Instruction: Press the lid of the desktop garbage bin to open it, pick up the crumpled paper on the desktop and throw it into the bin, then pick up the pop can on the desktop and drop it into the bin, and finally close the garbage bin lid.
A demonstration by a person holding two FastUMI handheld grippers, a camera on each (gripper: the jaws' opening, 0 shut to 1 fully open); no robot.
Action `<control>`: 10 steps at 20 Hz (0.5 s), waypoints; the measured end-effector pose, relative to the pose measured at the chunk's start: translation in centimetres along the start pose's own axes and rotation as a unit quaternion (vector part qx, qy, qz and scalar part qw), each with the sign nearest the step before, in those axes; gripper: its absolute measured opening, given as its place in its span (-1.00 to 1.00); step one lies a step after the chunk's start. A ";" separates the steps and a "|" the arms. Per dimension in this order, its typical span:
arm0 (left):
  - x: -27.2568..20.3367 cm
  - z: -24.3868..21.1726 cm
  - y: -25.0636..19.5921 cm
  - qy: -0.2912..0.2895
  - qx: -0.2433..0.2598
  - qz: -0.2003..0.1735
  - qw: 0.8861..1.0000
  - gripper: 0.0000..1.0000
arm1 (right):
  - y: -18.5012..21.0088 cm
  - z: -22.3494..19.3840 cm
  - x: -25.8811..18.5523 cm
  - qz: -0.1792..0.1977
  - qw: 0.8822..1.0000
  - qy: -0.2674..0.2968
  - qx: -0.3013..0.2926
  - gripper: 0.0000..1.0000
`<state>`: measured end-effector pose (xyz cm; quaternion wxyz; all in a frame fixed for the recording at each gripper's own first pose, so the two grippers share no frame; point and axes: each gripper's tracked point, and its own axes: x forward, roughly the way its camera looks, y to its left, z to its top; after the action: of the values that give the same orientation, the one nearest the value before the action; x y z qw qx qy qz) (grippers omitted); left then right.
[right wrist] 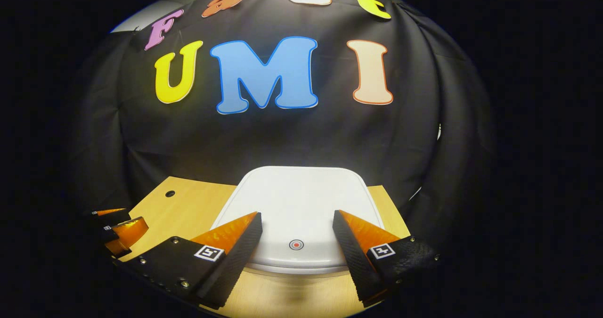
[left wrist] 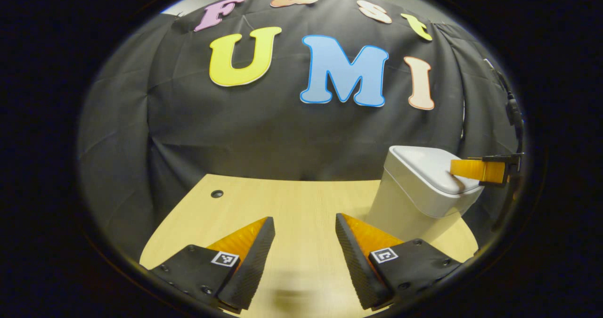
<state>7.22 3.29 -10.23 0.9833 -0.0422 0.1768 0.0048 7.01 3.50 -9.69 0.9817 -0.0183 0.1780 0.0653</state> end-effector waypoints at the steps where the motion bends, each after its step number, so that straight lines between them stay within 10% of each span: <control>1: 0.0 0.0 0.0 0.000 0.001 0.000 1.000 0.83 | 0.0 0.0 0.0 0.000 1.000 0.000 0.001 0.94; 10: 0.1 -0.4 -0.9 0.007 0.004 -0.009 1.000 0.73 | 0.0 -0.4 -0.1 0.009 1.000 -0.019 0.003 0.94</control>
<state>7.20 2.40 -10.61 0.9823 -0.0398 0.1830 -0.0048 6.82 3.49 -10.00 0.9844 -0.0123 0.1593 0.0744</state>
